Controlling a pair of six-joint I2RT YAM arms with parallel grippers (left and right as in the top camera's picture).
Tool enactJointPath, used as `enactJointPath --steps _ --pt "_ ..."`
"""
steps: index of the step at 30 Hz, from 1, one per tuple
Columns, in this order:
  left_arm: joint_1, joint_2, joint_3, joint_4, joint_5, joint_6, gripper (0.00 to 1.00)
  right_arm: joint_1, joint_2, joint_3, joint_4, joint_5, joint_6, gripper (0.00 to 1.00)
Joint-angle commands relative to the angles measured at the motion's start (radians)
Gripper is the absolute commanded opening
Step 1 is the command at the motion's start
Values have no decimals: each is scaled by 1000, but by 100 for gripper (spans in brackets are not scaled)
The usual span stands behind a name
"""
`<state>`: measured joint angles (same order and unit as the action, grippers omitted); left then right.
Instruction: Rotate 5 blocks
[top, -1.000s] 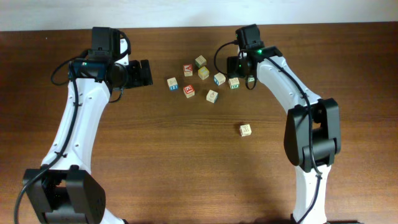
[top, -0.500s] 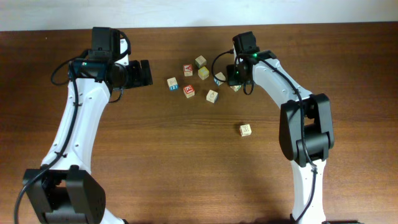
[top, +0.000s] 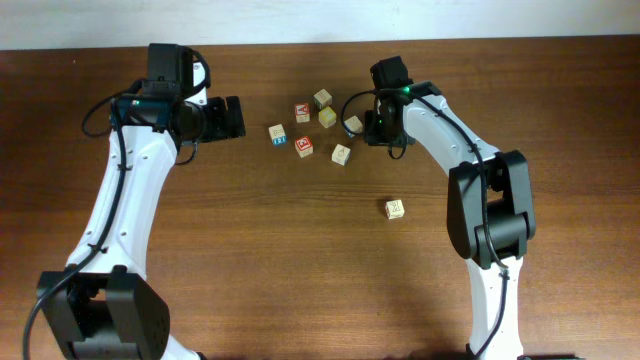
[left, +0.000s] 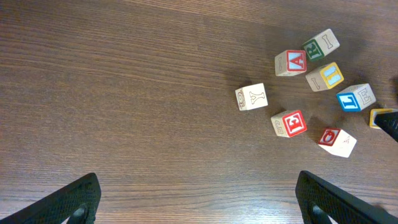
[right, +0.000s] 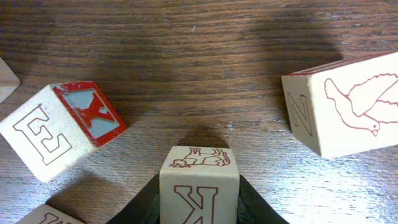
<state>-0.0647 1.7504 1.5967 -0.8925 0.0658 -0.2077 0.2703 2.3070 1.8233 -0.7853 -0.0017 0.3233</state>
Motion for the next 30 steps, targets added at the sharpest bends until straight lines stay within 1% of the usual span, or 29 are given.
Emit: enactJointPath --steps 1,5,8,11,12,14,17,20,24,30 --pt "2 5 14 1 -10 -16 99 5 2 25 -10 -6 26 28" --pt "2 5 14 1 -10 -16 99 5 -16 102 -99 -34 26 25" --pt "2 5 14 1 -11 -16 99 5 -23 221 -256 -71 22 25" --pt "2 5 14 1 -11 -16 99 9 -23 349 -458 -129 16 24" --pt "2 5 14 1 -10 -16 99 19 -23 409 -578 -149 -4 24" --pt "2 5 14 1 -11 -16 99 36 -23 436 -675 -149 -5 24" --pt "2 5 14 1 -11 -16 99 62 -23 434 -768 -148 -31 25" --pt "2 5 14 1 -11 -16 99 90 -23 415 -813 -144 -31 25" --pt "2 5 14 1 -11 -16 99 117 -23 351 -808 -73 -26 25" --pt "2 5 14 1 -11 -16 99 151 -23 245 -789 -66 -26 24"
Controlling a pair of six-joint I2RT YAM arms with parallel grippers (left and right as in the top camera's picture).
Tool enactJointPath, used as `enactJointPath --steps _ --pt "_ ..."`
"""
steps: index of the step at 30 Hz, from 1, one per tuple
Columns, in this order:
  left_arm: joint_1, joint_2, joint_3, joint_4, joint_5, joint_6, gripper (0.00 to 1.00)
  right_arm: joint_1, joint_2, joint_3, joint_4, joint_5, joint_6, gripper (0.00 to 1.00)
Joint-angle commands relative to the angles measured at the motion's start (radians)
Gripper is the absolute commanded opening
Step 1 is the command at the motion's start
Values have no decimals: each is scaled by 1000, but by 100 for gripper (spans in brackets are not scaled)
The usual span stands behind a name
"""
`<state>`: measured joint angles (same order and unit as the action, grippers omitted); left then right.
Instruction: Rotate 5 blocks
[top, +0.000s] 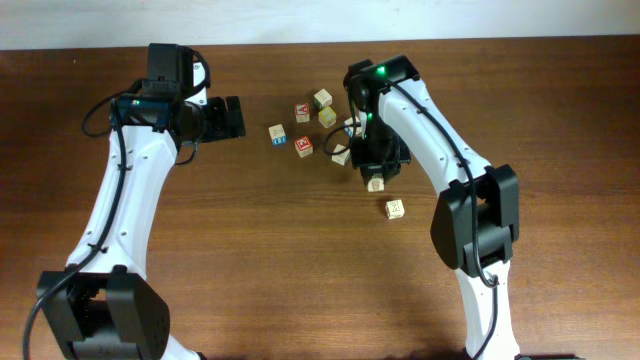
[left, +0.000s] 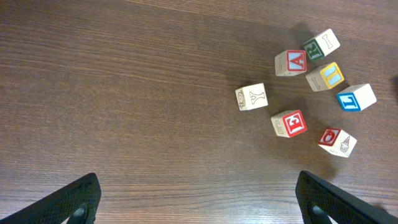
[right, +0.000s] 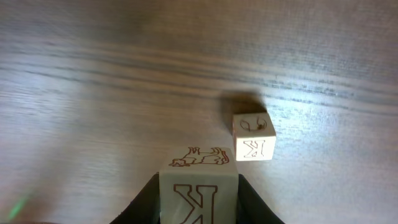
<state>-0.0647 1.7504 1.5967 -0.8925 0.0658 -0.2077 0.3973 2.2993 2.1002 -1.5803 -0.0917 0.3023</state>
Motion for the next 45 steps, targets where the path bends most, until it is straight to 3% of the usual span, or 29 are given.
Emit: enactJointPath --steps 1,10,20,26,35,40,45 --pt "2 5 14 1 -10 -16 99 29 -15 -43 8 26 1 24" --pt "2 5 14 1 -10 -16 99 57 -15 -175 131 79 33 24" --pt "2 5 14 1 -10 -16 99 57 -15 -214 122 78 47 25" --pt "2 5 14 1 -10 -16 99 57 -15 -214 95 77 47 38" --pt "2 5 14 1 -11 -16 99 57 -15 -211 105 78 47 38" --pt "2 5 14 1 -10 -16 99 48 -15 -32 96 77 43 38" --pt "2 5 14 1 -11 -16 99 34 -15 183 219 78 89 48"
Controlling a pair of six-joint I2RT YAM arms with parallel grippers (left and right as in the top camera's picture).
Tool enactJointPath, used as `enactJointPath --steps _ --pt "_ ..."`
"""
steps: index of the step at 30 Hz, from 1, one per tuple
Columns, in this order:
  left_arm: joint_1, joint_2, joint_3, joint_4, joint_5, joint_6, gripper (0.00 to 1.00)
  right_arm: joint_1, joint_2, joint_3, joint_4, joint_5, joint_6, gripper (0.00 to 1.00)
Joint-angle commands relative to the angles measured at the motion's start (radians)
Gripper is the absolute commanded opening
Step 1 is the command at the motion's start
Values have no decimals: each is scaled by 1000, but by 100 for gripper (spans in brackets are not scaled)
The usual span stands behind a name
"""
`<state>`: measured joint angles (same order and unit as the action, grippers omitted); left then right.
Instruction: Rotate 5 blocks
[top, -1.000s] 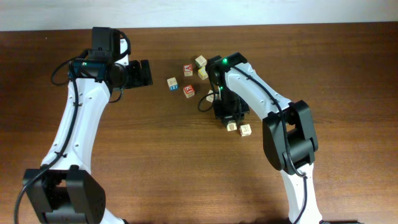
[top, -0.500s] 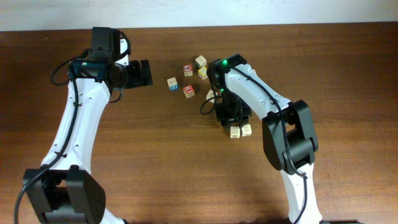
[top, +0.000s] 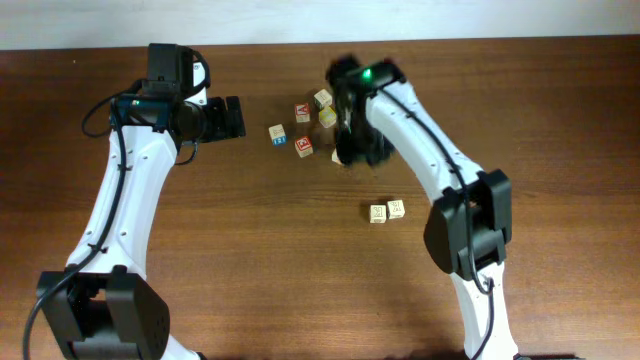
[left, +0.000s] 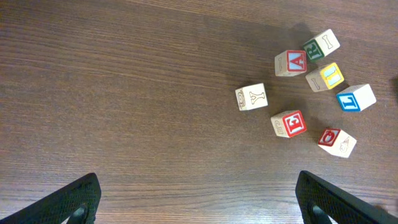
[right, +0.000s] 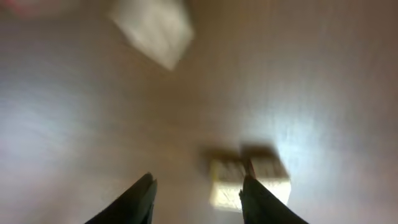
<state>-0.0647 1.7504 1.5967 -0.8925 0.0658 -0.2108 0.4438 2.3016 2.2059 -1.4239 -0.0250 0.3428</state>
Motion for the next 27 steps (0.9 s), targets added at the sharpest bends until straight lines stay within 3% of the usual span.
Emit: enactJointPath --steps 1,7,11,27 --pt "2 5 14 1 -10 -13 99 -13 -18 77 100 11 90 48" --pt "2 5 14 1 -10 -13 99 7 12 -31 304 17 402 51" --pt "2 5 14 1 -11 -13 99 15 13 -125 371 37 499 51" --pt "2 5 14 1 -10 -13 99 21 13 -330 557 90 573 51"
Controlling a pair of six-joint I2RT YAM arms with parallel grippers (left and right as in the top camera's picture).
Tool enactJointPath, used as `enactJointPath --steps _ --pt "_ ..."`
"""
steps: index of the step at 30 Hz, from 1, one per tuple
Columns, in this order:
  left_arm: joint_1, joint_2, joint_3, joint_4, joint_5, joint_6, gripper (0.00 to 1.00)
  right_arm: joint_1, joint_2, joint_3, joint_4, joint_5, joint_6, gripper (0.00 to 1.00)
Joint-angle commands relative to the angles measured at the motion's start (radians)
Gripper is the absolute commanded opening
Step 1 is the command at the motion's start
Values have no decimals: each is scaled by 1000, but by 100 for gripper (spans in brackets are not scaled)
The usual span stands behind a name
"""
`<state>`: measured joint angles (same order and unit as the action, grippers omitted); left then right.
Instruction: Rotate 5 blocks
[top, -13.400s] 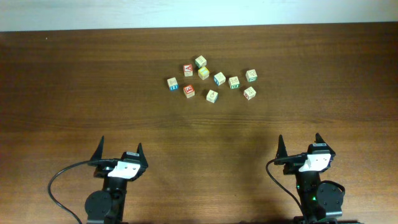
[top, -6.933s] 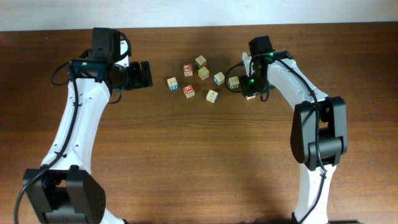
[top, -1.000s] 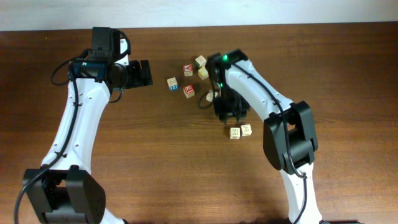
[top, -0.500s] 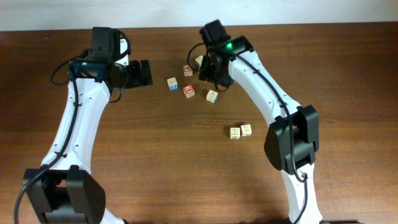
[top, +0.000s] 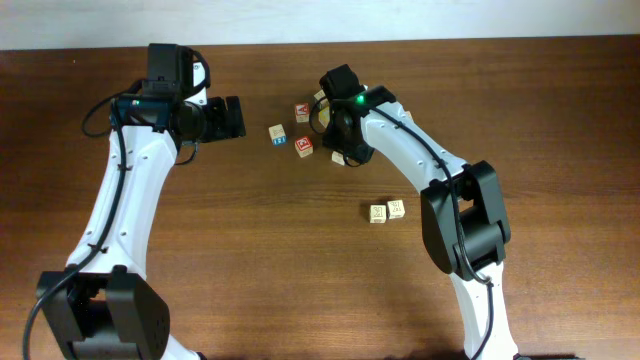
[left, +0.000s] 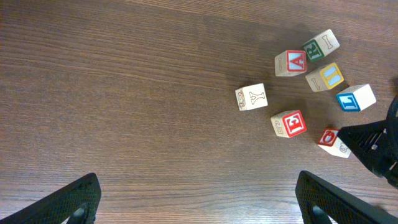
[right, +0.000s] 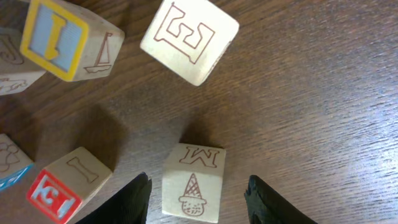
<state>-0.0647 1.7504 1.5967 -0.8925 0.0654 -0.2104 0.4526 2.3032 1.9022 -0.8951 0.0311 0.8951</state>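
Observation:
Several wooden letter blocks lie in a cluster (top: 303, 130) at the table's middle rear. My right gripper (right: 199, 200) is down among them, open, its fingers (right: 134, 199) on either side of a pale block with an M and an ice-cream cone (right: 194, 182), with a gap on each side. In the overhead view that gripper (top: 340, 138) covers the cluster's right part. Two more blocks (top: 387, 211) sit side by side nearer the front. My left gripper (left: 199, 208) hangs open and empty, well left of the cluster (left: 311, 93).
Close round the right gripper are an E block (right: 189, 40), a yellow-and-blue I block (right: 68, 37) and a red-faced block (right: 62, 186). In the left wrist view the right gripper's dark body (left: 376, 149) stands against a red-faced block (left: 331, 138). Bare wood (top: 250, 260) lies in front.
My right gripper, open and blurred over the table by the cluster, now sits low in the cluster with the M block between its open fingers. The left arm and the two front blocks are unchanged.
My right gripper was shut on a K block at the cluster's right side. Then it held that block beside the lone block nearer the front. Then the K block lay next to that one and the gripper was open by the cluster. Now it brackets the M block.

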Motion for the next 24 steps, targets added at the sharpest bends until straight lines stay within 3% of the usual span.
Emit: enactJointPath --steps 1,7,12,24 --pt "2 5 14 1 -10 -13 99 14 11 -39 49 33 22 51" --pt "2 5 14 1 -10 -13 99 38 12 -53 68 31 22 53" --pt "2 5 14 1 -10 -13 99 37 12 -53 16 34 10 42" --pt "2 5 14 1 -10 -13 99 36 -3 -8 -45 18 -281 27"
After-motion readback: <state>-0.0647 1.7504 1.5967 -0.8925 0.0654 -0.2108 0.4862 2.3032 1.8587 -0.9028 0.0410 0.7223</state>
